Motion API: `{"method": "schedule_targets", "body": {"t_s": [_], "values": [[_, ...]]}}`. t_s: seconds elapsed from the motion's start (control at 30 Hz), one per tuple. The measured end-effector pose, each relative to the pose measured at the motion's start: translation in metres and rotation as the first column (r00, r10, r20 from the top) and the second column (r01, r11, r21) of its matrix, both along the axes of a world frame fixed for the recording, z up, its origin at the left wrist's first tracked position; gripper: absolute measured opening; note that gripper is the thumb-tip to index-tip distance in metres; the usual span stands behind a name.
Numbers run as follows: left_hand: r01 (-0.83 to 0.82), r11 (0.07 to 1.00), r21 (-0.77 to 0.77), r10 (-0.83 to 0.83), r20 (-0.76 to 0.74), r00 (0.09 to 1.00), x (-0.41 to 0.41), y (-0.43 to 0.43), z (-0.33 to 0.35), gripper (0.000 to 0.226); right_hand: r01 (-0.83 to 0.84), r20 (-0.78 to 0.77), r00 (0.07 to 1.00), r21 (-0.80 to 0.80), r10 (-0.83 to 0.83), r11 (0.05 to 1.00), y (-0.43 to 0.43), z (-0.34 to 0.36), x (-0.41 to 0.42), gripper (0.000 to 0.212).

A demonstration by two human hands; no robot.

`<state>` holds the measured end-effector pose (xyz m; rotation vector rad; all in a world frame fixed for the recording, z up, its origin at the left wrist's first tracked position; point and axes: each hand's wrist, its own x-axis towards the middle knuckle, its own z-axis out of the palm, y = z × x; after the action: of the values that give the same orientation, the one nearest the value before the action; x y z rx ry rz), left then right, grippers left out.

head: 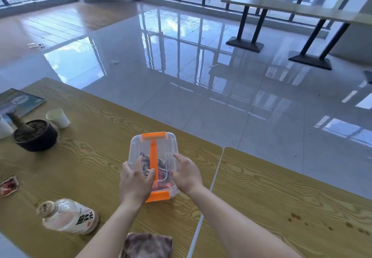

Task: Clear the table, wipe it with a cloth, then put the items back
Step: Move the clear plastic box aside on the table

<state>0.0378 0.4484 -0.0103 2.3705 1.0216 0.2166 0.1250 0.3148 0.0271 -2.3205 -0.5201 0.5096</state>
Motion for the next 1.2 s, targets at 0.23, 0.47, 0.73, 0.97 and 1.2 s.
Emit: {"method": "schedule_targets", "body": {"t_s": [0.23,0.47,0.73,0.97,1.2], "values": [[0.105,0.971,0.214,-0.084,-0.105,0.991,0.001,-0.005,0.002,0.067,-0.069,0.002,0.998,0.018,0.069,0.997,-0.005,0.001,0.001,0.058],[0.230,0.921,0.315,-0.204,-0.113,0.972,0.004,-0.024,0.012,0.071,-0.079,0.085,0.993,-0.002,0.079,0.997,-0.028,0.006,-0.001,0.050],[0.347,0.885,0.311,-0.329,-0.111,0.938,0.010,-0.070,0.023,0.070,-0.018,0.141,0.990,-0.048,0.025,0.999,-0.080,0.012,-0.005,0.059],[0.471,0.812,0.345,-0.465,-0.107,0.879,0.019,-0.127,0.038,0.073,0.059,0.230,0.972,-0.071,-0.041,0.996,-0.138,0.021,-0.011,0.058],[0.587,0.724,0.363,-0.590,-0.117,0.799,0.027,-0.195,0.046,0.073,0.166,0.329,0.937,-0.113,-0.121,0.980,-0.220,0.026,-0.026,0.058]]}}
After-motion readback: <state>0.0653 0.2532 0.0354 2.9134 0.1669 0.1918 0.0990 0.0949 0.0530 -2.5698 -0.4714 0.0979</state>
